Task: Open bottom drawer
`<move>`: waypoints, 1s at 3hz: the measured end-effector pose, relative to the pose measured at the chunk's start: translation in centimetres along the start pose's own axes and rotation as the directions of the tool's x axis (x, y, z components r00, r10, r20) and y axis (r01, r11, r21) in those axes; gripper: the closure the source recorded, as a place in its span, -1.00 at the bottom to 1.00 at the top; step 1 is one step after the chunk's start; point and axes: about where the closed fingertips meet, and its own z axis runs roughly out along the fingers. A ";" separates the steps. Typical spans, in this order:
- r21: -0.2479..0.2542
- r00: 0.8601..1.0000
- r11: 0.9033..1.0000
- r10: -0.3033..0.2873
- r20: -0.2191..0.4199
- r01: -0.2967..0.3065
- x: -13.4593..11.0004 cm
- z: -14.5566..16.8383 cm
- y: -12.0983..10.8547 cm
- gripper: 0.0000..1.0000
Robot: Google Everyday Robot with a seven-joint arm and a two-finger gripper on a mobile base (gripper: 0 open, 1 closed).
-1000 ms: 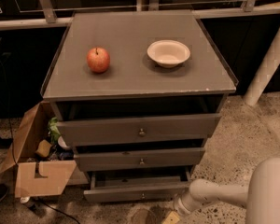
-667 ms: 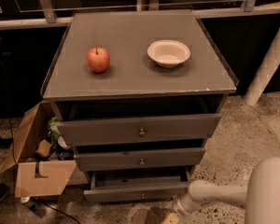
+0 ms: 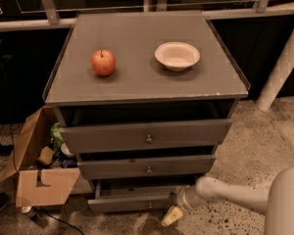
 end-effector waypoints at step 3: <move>0.009 0.999 0.998 -0.054 -0.001 0.054 -1.7 2.1 -3.1 -1.00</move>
Offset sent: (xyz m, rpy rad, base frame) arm 0.0234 0.0039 0.0119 0.0008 -0.0489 0.0138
